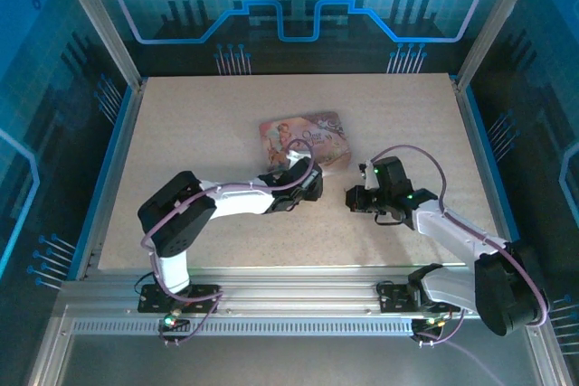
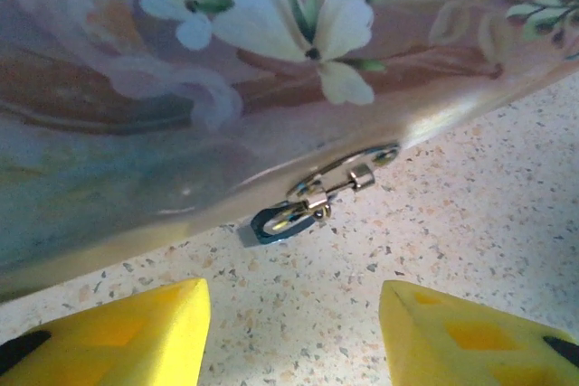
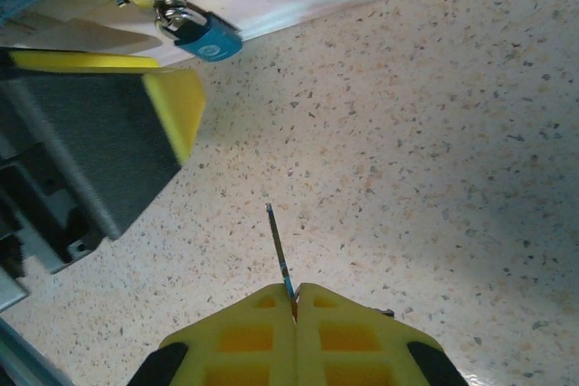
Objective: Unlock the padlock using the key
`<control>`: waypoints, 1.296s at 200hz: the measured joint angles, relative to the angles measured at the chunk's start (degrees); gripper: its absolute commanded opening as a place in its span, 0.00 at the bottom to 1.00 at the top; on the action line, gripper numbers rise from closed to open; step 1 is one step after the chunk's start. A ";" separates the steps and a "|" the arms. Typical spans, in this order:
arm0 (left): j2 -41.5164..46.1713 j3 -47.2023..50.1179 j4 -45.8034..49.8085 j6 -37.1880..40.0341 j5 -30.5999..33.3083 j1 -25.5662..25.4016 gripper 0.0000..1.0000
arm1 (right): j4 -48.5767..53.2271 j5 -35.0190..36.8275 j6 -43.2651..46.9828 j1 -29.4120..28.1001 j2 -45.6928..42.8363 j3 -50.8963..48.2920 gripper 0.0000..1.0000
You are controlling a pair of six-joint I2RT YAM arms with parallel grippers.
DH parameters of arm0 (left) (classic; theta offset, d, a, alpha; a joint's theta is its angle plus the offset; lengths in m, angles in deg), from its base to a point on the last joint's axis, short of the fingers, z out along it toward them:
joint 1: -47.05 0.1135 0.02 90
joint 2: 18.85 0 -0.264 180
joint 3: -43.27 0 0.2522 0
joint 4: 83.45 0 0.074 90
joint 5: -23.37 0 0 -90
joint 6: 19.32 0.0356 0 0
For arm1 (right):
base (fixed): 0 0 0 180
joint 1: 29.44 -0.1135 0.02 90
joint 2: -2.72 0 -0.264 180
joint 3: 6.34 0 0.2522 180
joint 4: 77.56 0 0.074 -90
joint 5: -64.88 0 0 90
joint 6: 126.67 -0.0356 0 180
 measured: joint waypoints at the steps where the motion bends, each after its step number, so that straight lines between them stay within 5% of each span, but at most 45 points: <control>1: -0.07 -0.02 0.02 0.00 0.02 0.00 0.54 | 0.00 0.07 -0.09 -0.04 0.00 0.00 0.00; 117: -5.62 -9.11 6.32 -3.48 13.18 -2.23 0.58 | 0.07 2.45 -0.76 -0.72 -3.08 0.00 0.00; 259: -13.64 -17.05 15.10 -7.87 20.61 -3.30 0.42 | 1.09 2.43 0.37 -0.26 -6.43 -0.81 0.00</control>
